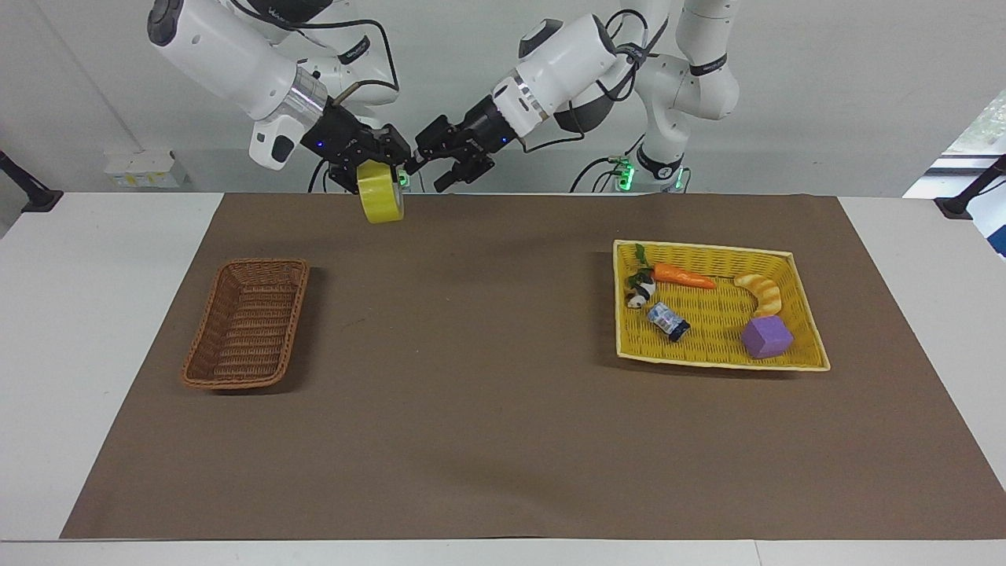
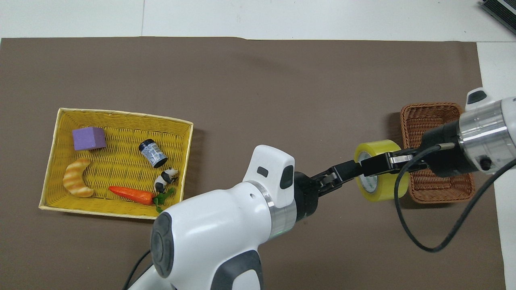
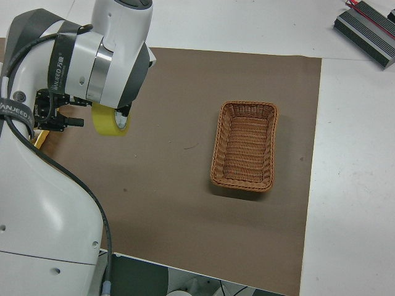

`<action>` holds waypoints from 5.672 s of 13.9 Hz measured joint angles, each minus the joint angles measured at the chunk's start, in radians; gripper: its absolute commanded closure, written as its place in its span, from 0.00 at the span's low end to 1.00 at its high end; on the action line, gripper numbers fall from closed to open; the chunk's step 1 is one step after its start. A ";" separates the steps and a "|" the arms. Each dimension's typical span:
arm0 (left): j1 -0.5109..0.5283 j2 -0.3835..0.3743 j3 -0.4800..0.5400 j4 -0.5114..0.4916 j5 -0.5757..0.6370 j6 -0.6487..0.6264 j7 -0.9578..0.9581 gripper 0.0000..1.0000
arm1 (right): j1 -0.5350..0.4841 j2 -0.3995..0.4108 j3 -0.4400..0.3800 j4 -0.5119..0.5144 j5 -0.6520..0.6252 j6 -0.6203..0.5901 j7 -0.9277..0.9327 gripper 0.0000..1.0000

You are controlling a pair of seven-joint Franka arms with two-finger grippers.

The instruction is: Move tape to another basket

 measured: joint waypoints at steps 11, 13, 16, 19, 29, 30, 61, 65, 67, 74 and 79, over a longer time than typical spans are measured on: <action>0.344 -0.001 0.012 0.028 0.596 -0.494 0.055 0.00 | -0.056 -0.038 -0.042 0.012 -0.478 -0.012 -0.216 1.00; 0.422 -0.001 0.014 0.072 0.642 -0.587 0.143 0.00 | -0.080 -0.035 -0.043 -0.010 -0.589 0.038 -0.251 1.00; 0.551 0.001 0.017 0.132 0.733 -0.724 0.347 0.00 | -0.100 0.021 -0.044 -0.088 -0.752 0.208 -0.283 1.00; 0.654 0.002 0.019 0.162 0.813 -0.807 0.523 0.00 | -0.096 0.153 -0.039 -0.123 -0.910 0.371 -0.283 1.00; 0.785 -0.001 0.021 0.254 0.938 -1.001 0.668 0.00 | -0.110 0.275 -0.041 -0.224 -1.004 0.572 -0.215 1.00; 0.790 -0.002 0.021 0.256 0.938 -1.004 0.670 0.00 | -0.113 0.284 -0.041 -0.234 -1.004 0.585 -0.205 1.00; 0.512 -0.063 0.324 0.300 0.934 -1.077 0.742 0.00 | 0.011 0.020 -0.015 -0.052 -0.692 0.250 0.311 0.00; 0.515 -0.063 0.333 0.300 0.934 -1.077 0.743 0.00 | 0.079 -0.030 -0.002 -0.036 -0.648 0.231 0.481 0.00; 0.516 -0.063 0.344 0.300 0.934 -1.077 0.743 0.00 | 0.073 -0.045 -0.011 0.016 -0.647 0.171 0.481 0.00; 0.516 -0.063 0.345 0.300 0.934 -1.077 0.743 0.00 | 0.052 -0.052 -0.148 0.171 -0.646 -0.014 0.289 0.00; 0.516 -0.063 0.345 0.300 0.934 -1.077 0.743 0.00 | 0.056 -0.079 -0.143 0.083 -0.643 -0.018 0.245 0.00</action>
